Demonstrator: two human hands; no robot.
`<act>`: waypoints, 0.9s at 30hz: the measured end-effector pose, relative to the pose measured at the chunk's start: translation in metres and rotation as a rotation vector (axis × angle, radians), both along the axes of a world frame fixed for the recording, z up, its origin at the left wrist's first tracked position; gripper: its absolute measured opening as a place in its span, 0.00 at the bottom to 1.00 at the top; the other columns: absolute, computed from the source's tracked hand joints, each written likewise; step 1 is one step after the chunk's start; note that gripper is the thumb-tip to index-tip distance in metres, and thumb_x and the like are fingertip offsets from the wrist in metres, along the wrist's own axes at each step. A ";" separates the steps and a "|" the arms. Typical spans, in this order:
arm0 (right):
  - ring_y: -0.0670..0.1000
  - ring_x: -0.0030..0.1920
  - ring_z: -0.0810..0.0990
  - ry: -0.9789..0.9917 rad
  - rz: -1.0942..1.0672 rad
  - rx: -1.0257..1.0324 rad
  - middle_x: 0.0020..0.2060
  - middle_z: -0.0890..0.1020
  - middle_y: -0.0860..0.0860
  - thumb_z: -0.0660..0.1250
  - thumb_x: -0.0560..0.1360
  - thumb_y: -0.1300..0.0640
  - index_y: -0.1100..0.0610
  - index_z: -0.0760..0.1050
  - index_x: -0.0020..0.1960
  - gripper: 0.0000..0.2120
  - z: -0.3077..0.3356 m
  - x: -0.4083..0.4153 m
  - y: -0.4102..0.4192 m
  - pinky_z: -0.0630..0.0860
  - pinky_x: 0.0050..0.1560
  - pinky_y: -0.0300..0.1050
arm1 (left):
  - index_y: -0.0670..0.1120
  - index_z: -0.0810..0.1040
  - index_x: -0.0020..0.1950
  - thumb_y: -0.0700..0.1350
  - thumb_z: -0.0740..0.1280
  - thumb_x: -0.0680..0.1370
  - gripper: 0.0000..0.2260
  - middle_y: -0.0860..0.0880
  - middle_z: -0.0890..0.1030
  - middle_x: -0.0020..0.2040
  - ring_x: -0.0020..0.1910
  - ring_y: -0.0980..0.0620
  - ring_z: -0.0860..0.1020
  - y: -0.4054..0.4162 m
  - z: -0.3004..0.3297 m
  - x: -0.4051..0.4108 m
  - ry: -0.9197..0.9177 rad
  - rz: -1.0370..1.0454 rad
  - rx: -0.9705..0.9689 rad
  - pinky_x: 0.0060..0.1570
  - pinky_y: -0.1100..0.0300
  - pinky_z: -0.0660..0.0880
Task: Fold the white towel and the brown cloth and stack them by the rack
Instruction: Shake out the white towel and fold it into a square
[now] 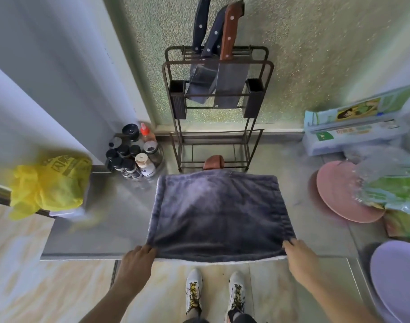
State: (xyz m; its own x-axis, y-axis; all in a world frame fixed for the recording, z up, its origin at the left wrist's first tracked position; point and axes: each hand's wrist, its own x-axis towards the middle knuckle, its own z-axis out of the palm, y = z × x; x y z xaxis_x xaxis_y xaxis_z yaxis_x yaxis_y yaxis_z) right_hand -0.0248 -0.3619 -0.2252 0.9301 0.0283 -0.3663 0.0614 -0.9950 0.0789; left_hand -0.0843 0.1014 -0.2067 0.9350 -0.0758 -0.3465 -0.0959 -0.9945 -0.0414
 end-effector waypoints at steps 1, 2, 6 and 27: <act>0.59 0.29 0.80 0.027 -0.007 -0.022 0.30 0.79 0.55 0.76 0.45 0.74 0.59 0.80 0.34 0.21 0.002 -0.001 0.002 0.75 0.20 0.50 | 0.50 0.84 0.39 0.34 0.78 0.54 0.18 0.51 0.83 0.33 0.27 0.49 0.80 0.000 -0.001 -0.002 0.029 -0.011 0.014 0.23 0.56 0.76; 0.59 0.31 0.81 0.070 0.000 -0.060 0.32 0.80 0.55 0.76 0.48 0.73 0.59 0.81 0.36 0.19 0.005 -0.002 0.004 0.77 0.23 0.51 | 0.50 0.84 0.39 0.36 0.77 0.55 0.16 0.51 0.83 0.33 0.28 0.48 0.79 0.001 -0.002 -0.003 0.056 -0.022 0.029 0.24 0.56 0.77; 0.57 0.56 0.78 0.210 0.020 -0.136 0.54 0.79 0.52 0.69 0.67 0.59 0.52 0.76 0.58 0.19 0.016 0.002 0.019 0.75 0.51 0.50 | 0.50 0.83 0.45 0.56 0.68 0.65 0.14 0.48 0.84 0.41 0.37 0.45 0.82 -0.002 -0.005 -0.001 0.123 -0.054 0.050 0.38 0.49 0.81; 0.59 0.79 0.55 -0.020 0.065 0.181 0.80 0.53 0.56 0.57 0.76 0.34 0.51 0.50 0.80 0.39 -0.031 0.042 0.047 0.61 0.76 0.57 | 0.52 0.66 0.76 0.58 0.53 0.82 0.24 0.41 0.69 0.76 0.73 0.39 0.70 -0.036 -0.044 0.077 -0.024 -0.020 -0.139 0.66 0.44 0.75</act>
State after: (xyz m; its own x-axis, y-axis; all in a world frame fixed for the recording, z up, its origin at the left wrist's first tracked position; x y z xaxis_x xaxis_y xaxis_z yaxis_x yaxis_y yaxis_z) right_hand 0.0167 -0.3149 -0.2564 0.9313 0.1521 -0.3310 0.1258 -0.9870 -0.0996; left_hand -0.0077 0.0652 -0.2503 0.9407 -0.1398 -0.3090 -0.1161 -0.9888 0.0937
